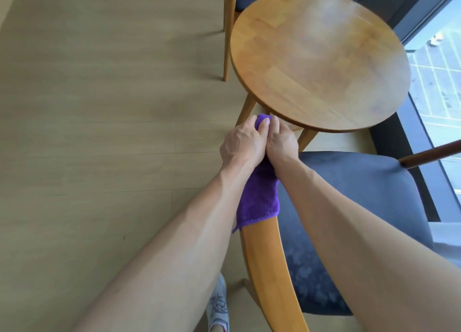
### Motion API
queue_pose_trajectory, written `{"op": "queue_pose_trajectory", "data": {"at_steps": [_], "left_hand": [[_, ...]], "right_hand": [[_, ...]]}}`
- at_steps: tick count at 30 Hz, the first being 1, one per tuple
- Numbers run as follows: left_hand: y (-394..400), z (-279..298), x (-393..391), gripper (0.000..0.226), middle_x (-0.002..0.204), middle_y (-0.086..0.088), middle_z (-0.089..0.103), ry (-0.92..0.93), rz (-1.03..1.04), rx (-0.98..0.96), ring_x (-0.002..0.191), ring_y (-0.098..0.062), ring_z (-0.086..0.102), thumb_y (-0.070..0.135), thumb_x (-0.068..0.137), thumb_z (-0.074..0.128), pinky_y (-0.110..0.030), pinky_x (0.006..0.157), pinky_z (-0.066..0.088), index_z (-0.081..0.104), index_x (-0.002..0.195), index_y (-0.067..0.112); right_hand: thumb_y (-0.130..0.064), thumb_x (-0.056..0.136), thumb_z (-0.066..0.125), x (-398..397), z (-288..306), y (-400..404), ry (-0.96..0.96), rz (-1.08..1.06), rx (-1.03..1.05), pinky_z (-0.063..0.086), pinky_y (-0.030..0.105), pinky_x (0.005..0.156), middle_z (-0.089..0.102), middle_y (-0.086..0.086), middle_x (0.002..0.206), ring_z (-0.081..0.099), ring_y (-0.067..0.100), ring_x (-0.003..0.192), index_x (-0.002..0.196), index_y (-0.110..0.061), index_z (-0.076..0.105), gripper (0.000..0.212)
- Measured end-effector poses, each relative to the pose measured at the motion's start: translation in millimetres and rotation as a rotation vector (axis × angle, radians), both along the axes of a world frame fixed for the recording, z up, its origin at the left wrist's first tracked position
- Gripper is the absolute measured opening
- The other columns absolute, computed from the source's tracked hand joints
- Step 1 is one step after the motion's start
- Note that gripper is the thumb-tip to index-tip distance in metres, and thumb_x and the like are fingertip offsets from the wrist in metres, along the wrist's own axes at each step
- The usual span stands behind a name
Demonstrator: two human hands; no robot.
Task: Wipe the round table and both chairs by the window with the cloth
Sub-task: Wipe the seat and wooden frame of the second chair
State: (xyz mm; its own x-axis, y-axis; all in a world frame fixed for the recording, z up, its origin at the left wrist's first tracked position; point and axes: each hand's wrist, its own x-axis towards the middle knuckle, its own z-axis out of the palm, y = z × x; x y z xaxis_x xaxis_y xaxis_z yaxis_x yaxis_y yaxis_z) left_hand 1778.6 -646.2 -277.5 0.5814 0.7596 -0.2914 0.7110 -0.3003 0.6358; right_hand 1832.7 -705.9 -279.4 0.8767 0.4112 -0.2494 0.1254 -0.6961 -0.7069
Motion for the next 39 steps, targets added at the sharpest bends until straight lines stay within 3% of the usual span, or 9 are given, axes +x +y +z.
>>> {"op": "queue_pose_trajectory", "data": {"at_steps": [5,8,13,19,25,28,32,36,39], "left_hand": [[-29.3,4.3,-38.2,0.050,0.138,-0.008,0.056,-0.123,-0.013,-0.052,0.123,-0.031,0.054,0.049,0.103,0.034,-0.039,0.096,0.044,0.026,0.152,0.043],[-56.4,6.8,-65.5,0.055,0.131,-0.012,0.056,-0.104,-0.006,-0.002,0.117,-0.032,0.057,0.047,0.104,0.033,-0.042,0.093,0.048,0.015,0.156,0.044],[-126.6,12.2,-124.0,0.054,0.136,-0.008,0.047,-0.134,0.058,0.054,0.118,-0.030,0.055,0.042,0.105,0.034,-0.041,0.091,0.046,0.018,0.156,0.041],[-220.3,10.0,-183.9,0.052,0.145,-0.011,0.041,-0.271,0.207,0.018,0.131,-0.029,0.048,0.035,0.104,0.039,-0.042,0.104,0.045,0.028,0.155,0.036],[-281.7,2.8,-200.3,0.049,0.156,-0.020,0.034,-0.338,0.302,0.026,0.142,-0.034,0.039,0.040,0.103,0.037,-0.043,0.113,0.040,0.039,0.151,0.028],[-286.6,-6.0,-197.0,0.047,0.159,-0.017,0.029,-0.382,0.353,0.013,0.143,-0.032,0.040,0.035,0.103,0.041,-0.044,0.109,0.044,0.039,0.150,0.031],[-264.9,-6.4,-191.0,0.047,0.161,-0.009,0.027,-0.424,0.354,0.016,0.148,-0.016,0.030,0.036,0.101,0.037,-0.036,0.111,0.041,0.034,0.149,0.038],[-211.5,2.0,-170.9,0.050,0.157,-0.003,0.033,-0.380,0.286,0.025,0.145,-0.016,0.036,0.043,0.100,0.030,-0.017,0.107,0.036,0.037,0.150,0.039],[-161.0,5.3,-147.2,0.050,0.153,-0.002,0.036,-0.284,0.169,0.020,0.139,-0.018,0.042,0.043,0.101,0.031,-0.030,0.103,0.045,0.032,0.151,0.043]], "right_hand": [[-0.044,0.102,0.034,-36.9,5.1,-27.5,0.080,-0.095,0.079,0.038,0.033,0.077,0.065,0.019,0.109,0.060,0.037,0.102,0.115,-0.006,0.052,0.044],[-0.047,0.100,0.035,-64.6,9.7,-54.3,0.130,-0.057,0.100,0.038,0.034,0.078,0.066,0.014,0.103,0.059,0.034,0.100,0.107,-0.012,0.051,0.040],[-0.047,0.100,0.036,-119.3,19.7,-115.5,0.163,0.034,0.087,0.041,0.036,0.074,0.063,0.005,0.089,0.059,0.031,0.090,0.091,-0.018,0.047,0.032],[-0.045,0.099,0.038,-174.3,32.0,-203.0,0.200,0.122,0.034,0.049,0.047,0.080,0.063,0.002,0.080,0.057,0.027,0.080,0.076,-0.023,0.038,0.032],[-0.039,0.097,0.038,-190.0,39.1,-256.3,0.198,0.223,-0.044,0.050,0.046,0.078,0.065,-0.003,0.079,0.059,0.019,0.078,0.084,-0.021,0.046,0.024],[-0.038,0.097,0.039,-188.0,37.7,-256.8,0.219,0.231,-0.037,0.050,0.049,0.076,0.064,-0.001,0.076,0.058,0.020,0.075,0.081,-0.020,0.045,0.025],[-0.033,0.098,0.042,-180.0,32.8,-233.6,0.233,0.220,0.014,0.049,0.045,0.067,0.061,0.000,0.069,0.053,0.016,0.063,0.074,-0.024,0.041,0.026],[-0.034,0.099,0.043,-157.9,24.9,-185.8,0.242,0.176,0.068,0.043,0.034,0.060,0.059,0.001,0.067,0.050,0.012,0.058,0.074,-0.026,0.038,0.027],[-0.037,0.099,0.044,-133.5,15.6,-143.6,0.198,0.132,0.070,0.040,0.037,0.060,0.057,0.000,0.066,0.051,0.017,0.060,0.076,-0.020,0.037,0.030]]}}
